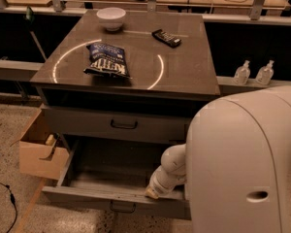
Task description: Place blue chip bag into middle drawer
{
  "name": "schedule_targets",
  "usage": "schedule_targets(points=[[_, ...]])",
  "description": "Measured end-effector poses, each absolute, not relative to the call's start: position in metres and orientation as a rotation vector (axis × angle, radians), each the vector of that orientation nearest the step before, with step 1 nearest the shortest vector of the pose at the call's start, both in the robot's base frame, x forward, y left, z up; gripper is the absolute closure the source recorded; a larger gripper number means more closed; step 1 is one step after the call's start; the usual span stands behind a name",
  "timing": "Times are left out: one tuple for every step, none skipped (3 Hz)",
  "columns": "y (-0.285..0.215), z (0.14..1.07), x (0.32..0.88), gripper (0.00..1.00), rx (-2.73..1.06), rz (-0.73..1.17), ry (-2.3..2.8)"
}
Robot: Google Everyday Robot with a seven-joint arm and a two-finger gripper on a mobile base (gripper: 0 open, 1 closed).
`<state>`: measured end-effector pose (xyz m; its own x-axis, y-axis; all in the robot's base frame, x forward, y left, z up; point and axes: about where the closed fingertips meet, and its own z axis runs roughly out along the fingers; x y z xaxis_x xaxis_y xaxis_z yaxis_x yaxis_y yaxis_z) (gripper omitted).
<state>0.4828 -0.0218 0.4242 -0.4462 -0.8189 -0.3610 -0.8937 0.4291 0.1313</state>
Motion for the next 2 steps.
schedule_targets(points=[[-0.0218, 0.4243, 0.4793, 1.0, -1.494, 0.448, 2.447], [-0.0219, 0.4243, 0.4788, 1.0, -1.493, 0.448, 2.448]])
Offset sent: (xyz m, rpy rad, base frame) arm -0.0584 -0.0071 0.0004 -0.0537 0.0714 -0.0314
